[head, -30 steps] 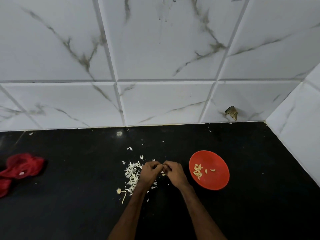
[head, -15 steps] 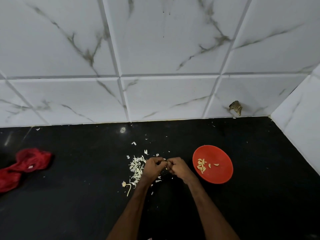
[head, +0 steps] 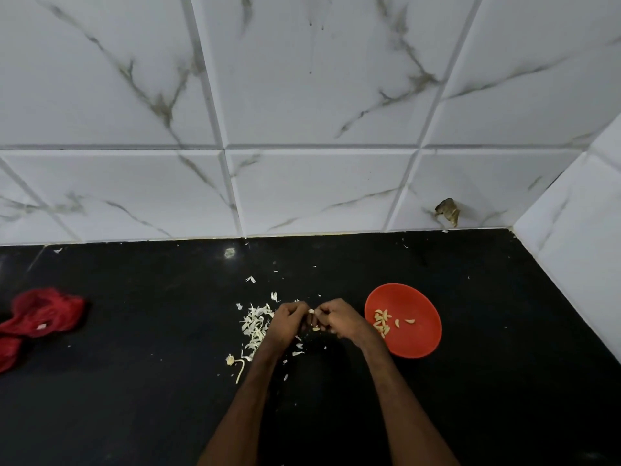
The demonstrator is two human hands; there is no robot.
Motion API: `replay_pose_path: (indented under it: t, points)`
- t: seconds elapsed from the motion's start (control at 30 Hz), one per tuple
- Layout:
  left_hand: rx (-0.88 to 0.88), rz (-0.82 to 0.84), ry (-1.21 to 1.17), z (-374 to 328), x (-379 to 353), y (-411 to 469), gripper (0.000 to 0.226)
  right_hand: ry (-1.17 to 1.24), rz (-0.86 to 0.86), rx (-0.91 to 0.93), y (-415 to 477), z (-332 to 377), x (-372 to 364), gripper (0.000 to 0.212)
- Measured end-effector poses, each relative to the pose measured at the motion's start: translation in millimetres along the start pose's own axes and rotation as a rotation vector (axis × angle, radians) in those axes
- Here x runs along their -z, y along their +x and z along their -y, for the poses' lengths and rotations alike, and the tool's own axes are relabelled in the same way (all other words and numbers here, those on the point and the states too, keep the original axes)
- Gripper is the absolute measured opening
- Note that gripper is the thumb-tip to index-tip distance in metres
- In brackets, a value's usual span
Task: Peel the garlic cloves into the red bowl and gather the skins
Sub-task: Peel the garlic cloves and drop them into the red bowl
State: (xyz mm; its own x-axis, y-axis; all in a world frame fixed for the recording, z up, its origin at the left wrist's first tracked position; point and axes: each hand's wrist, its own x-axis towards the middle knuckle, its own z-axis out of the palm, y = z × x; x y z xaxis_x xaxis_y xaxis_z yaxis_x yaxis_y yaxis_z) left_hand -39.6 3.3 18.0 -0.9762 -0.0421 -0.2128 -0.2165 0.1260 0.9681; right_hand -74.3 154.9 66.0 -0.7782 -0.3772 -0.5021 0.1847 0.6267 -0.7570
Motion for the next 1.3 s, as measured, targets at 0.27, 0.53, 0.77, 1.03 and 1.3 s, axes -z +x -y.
replay_pose_path:
  t: [0.27,0.53,0.77,1.03,1.3]
  points:
    - [0.024,0.019,-0.035,0.6,1.8,-0.5,0.034,0.035,-0.033,-0.017,2.1,-2.3,-1.5,0.024]
    - [0.006,0.016,-0.045,-1.6,1.5,-0.2,0.035,0.031,-0.065,0.036,5.5,-2.8,-4.2,0.028]
    - [0.019,-0.047,-0.034,-2.7,1.6,-0.3,0.046,0.326,-0.001,-0.017,0.2,-7.4,-7.1,0.029]
    - [-0.050,-0.127,0.021,1.0,13.8,-3.2,0.022,0.406,-0.018,-0.048,-1.9,-5.3,-7.2,0.032]
    - [-0.025,-0.057,-0.143,-12.1,7.6,-6.7,0.009,0.424,-0.033,-0.038,1.6,-2.2,-14.8,0.033]
